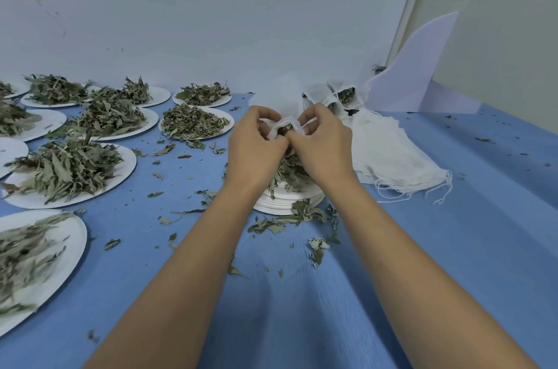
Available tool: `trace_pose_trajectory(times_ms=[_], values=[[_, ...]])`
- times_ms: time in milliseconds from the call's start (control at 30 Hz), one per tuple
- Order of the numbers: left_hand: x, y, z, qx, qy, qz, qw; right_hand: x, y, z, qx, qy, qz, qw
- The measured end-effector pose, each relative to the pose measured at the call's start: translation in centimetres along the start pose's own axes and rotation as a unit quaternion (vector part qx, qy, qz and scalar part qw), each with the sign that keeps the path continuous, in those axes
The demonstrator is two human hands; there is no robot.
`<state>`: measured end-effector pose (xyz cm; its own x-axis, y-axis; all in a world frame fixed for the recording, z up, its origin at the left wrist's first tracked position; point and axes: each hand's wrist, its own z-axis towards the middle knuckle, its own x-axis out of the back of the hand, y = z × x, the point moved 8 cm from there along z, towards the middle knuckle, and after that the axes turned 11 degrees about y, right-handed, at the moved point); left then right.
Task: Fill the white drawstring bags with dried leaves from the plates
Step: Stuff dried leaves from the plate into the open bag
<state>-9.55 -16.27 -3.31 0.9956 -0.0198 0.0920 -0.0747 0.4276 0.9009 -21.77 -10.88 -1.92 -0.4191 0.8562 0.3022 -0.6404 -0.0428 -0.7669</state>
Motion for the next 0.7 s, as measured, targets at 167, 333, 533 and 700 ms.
trace_pose_trajectory(times_ms=[167, 333, 533, 700], values=[[0.1, 1.2, -0.3, -0.090, 0.026, 0.087, 0.992, 0.3, 0.3, 0.2, -0.013, 0.021, -0.052, 0.998], [0.9, 1.3, -0.3, -0.113, 0.058, 0.113, 0.985, -0.3, 0.4, -0.1, -0.011, -0.016, -0.086, 0.996], [2.6, 2.2, -0.1, -0.159, 0.114, 0.131, 0.972, -0.5, -0.6, -0.1, -0.001, -0.052, 0.003, 0.999], [2.6, 2.1, 0.0, -0.158, 0.118, 0.146, 0.970, 0.2, -1.6, -0.3, -0.002, -0.004, 0.045, 0.999]])
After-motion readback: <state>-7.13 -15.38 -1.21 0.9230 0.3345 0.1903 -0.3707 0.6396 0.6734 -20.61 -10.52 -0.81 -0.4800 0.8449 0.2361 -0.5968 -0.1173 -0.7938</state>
